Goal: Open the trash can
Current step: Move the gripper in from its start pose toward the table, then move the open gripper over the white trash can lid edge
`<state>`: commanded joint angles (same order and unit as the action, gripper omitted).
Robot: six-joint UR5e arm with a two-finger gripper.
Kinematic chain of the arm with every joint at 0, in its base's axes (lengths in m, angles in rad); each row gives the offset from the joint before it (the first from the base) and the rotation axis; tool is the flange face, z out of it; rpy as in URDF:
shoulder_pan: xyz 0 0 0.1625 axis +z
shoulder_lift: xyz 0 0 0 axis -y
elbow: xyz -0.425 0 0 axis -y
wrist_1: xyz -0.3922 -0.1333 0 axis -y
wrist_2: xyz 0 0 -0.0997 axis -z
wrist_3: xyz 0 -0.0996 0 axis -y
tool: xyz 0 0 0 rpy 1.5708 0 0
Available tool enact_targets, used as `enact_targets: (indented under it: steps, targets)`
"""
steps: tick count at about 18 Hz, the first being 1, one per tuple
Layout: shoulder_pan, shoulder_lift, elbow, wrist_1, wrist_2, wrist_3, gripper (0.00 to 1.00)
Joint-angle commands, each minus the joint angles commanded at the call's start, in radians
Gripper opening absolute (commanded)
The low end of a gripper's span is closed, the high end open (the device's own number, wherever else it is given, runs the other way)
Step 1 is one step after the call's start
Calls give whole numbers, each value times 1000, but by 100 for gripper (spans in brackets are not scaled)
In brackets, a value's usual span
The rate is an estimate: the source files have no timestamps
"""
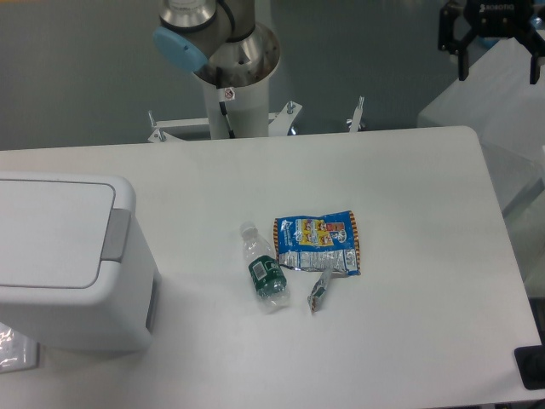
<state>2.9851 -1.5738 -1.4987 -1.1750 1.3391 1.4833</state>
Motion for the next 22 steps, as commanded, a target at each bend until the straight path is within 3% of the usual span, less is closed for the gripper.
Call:
enact_targets:
  steps: [6, 15, 18, 22]
  targets:
    - [-31, -3, 9, -11, -2, -26, 100]
    - [-230, -8, 21, 3, -9, -521, 100]
    - [-322, -15, 35, 38, -12, -661, 100]
    - [-389, -11, 29, 46, -37, -845, 100]
